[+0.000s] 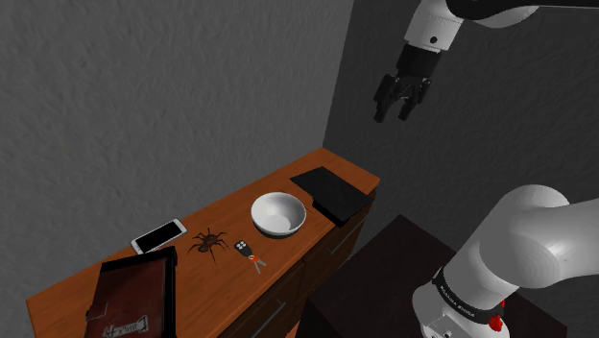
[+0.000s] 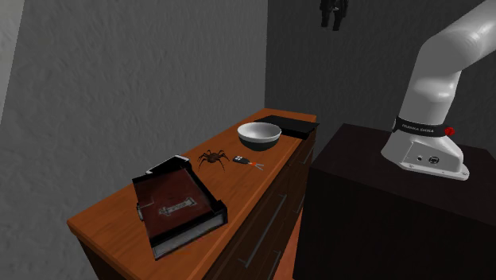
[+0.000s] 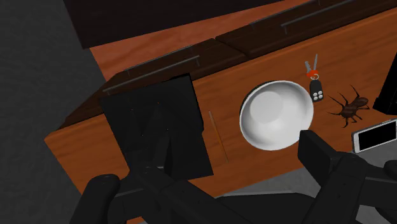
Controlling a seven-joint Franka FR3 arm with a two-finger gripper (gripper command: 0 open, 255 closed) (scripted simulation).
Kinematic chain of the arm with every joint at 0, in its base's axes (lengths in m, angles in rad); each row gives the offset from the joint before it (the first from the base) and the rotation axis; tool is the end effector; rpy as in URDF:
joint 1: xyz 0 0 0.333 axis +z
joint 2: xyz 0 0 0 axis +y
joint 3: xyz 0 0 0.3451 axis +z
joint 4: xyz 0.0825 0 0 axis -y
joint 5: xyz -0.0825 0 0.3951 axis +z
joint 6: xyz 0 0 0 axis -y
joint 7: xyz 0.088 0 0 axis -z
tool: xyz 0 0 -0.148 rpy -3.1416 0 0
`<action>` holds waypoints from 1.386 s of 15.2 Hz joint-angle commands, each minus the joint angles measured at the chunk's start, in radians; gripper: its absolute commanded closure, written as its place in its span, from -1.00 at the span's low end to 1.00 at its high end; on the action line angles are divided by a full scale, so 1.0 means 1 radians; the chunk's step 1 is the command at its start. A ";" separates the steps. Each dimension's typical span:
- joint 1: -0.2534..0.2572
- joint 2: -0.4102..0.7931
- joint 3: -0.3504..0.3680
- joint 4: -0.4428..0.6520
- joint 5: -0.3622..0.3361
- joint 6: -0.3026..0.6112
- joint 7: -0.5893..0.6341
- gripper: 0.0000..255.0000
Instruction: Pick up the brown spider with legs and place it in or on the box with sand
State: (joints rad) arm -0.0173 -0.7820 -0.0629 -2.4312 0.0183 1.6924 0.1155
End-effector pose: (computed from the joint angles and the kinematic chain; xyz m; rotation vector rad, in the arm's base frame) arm 0.3092 -0.0260 0.5428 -3.0649 0.2769 -0.0623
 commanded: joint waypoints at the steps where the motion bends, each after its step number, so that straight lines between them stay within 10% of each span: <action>1: 0.000 0.000 0.000 0.000 0.000 0.000 0.000 -1.00; 21: 0.124 0.548 0.265 0.009 0.067 0.547 0.237 -1.00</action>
State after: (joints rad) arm 0.1023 -0.2672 0.1883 -2.4328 0.0889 2.2157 0.3360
